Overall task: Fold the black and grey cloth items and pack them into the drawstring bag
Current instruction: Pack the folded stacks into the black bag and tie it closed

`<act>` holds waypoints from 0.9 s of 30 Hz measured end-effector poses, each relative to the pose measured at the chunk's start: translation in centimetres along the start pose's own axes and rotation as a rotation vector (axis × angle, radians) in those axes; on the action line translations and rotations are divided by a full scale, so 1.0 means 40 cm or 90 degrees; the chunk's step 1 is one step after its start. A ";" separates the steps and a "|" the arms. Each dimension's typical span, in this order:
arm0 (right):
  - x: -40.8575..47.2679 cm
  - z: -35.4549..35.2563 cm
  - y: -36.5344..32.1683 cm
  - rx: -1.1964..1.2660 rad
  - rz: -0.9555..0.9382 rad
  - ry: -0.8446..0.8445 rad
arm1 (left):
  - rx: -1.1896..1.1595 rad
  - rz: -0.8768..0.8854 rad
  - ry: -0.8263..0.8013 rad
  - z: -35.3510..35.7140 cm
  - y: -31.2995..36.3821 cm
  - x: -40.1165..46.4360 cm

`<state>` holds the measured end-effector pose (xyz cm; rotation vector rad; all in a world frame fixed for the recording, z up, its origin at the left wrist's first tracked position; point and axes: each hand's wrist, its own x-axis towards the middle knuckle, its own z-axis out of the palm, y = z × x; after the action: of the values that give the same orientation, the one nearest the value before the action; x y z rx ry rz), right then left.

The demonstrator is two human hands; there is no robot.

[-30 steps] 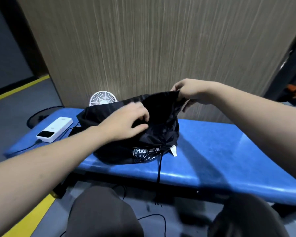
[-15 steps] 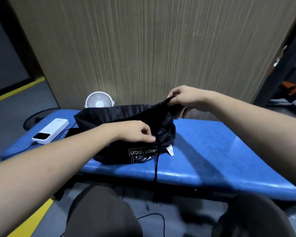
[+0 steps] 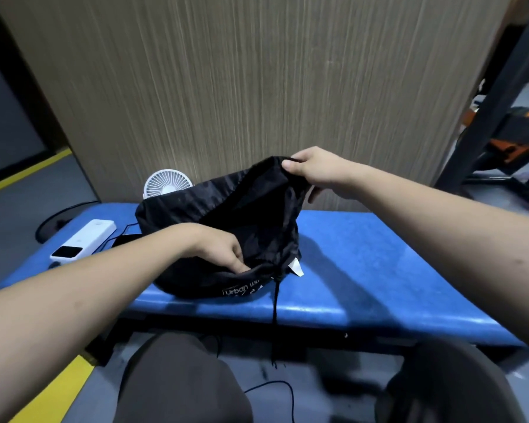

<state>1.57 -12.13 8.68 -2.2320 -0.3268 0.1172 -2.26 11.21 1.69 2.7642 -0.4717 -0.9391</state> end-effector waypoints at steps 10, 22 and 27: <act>-0.028 0.032 -0.005 0.058 -0.009 -0.043 | -0.196 0.162 0.097 0.053 0.020 0.013; -0.071 0.018 -0.015 0.193 0.051 -0.124 | 0.136 0.446 0.440 -0.086 0.135 -0.080; -0.074 0.027 -0.003 0.296 0.043 -0.141 | 0.306 0.493 0.608 -0.084 0.158 -0.058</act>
<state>-1.52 -12.04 8.01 -1.7713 -0.3062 0.4340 -3.44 6.37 7.32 2.5563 -1.4921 0.7062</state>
